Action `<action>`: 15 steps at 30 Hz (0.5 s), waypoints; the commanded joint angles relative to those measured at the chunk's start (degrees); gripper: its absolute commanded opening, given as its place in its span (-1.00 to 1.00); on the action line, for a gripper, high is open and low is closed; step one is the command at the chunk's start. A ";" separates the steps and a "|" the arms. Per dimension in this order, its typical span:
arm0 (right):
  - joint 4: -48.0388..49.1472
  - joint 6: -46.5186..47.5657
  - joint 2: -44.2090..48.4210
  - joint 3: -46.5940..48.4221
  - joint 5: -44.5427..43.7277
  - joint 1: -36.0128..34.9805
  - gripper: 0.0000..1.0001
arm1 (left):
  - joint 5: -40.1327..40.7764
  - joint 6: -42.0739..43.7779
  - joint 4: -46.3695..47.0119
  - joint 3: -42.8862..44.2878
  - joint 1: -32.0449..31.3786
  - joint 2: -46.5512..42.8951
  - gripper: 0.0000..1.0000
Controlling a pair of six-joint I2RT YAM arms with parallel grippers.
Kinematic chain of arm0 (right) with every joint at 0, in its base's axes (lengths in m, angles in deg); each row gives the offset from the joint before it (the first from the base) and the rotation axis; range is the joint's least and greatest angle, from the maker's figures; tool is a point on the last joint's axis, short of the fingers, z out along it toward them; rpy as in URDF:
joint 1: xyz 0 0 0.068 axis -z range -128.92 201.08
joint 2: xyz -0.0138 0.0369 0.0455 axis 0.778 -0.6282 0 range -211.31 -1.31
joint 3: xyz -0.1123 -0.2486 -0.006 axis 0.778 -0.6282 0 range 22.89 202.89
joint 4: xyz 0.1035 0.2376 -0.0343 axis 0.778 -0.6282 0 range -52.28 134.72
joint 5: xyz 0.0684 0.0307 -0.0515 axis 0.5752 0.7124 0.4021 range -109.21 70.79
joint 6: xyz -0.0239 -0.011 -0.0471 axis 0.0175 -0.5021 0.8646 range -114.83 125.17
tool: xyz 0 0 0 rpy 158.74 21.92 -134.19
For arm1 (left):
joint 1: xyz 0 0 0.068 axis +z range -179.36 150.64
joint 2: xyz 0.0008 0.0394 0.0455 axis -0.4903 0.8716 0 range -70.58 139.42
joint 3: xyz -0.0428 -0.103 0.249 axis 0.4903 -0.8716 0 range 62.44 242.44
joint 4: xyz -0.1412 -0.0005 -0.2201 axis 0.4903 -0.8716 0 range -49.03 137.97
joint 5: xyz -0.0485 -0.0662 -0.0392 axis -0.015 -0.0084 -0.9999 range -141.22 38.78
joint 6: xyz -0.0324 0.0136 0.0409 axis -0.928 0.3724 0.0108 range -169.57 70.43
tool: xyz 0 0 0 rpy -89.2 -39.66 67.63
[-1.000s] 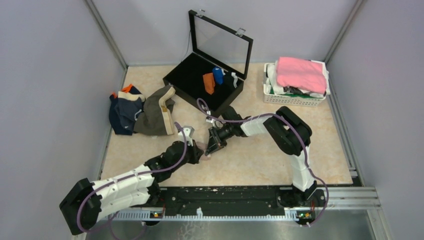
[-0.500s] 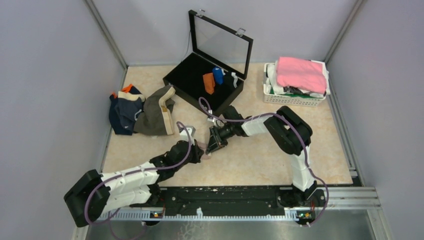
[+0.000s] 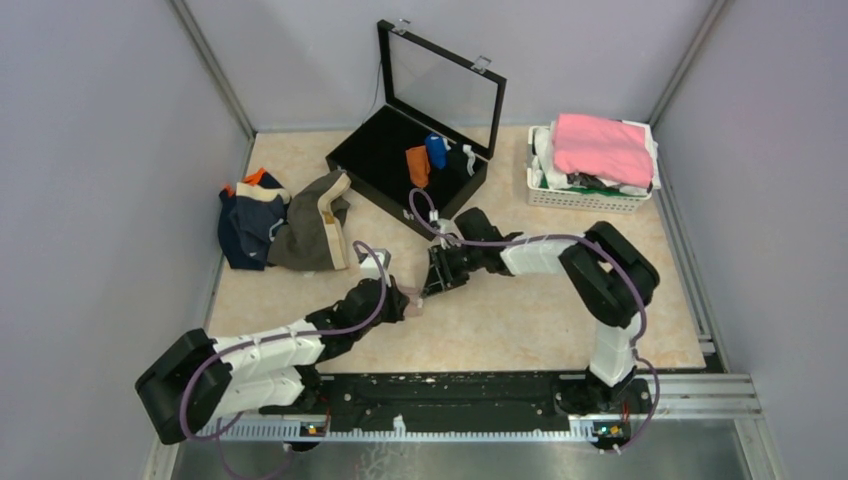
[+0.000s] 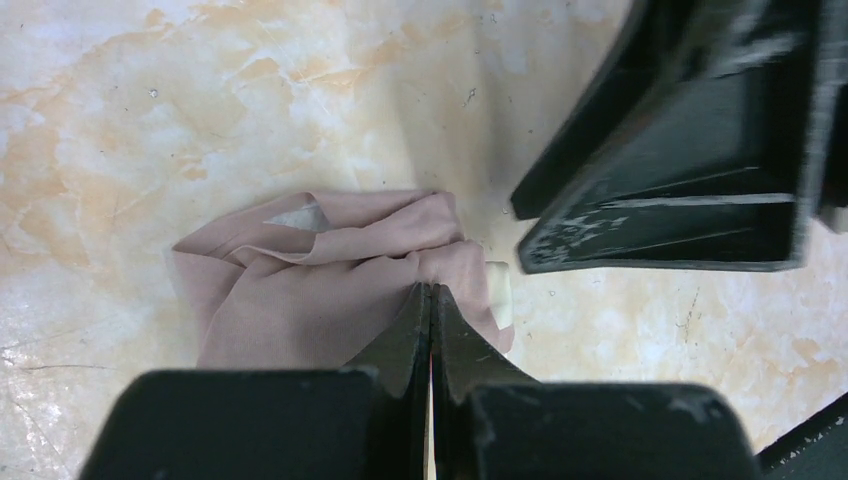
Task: Roll the underwear
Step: Roll the underwear to the center of the board.
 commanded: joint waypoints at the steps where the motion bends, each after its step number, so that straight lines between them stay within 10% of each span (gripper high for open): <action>1: 1.36 7.54 11.10 -4.95 -14.00 0.28 -0.25 | 1.54 -0.24 -3.86 -2.18 0.13 2.28 -1.00; 9: 45.68 26.85 28.99 -32.49 -27.83 -5.82 -0.02 | 1.71 -1.28 -2.44 -1.54 0.14 5.64 -1.00; 15: 48.72 38.66 28.44 -33.80 -25.71 -10.16 0.04 | 1.54 -2.15 -2.37 -0.61 0.14 8.19 -1.00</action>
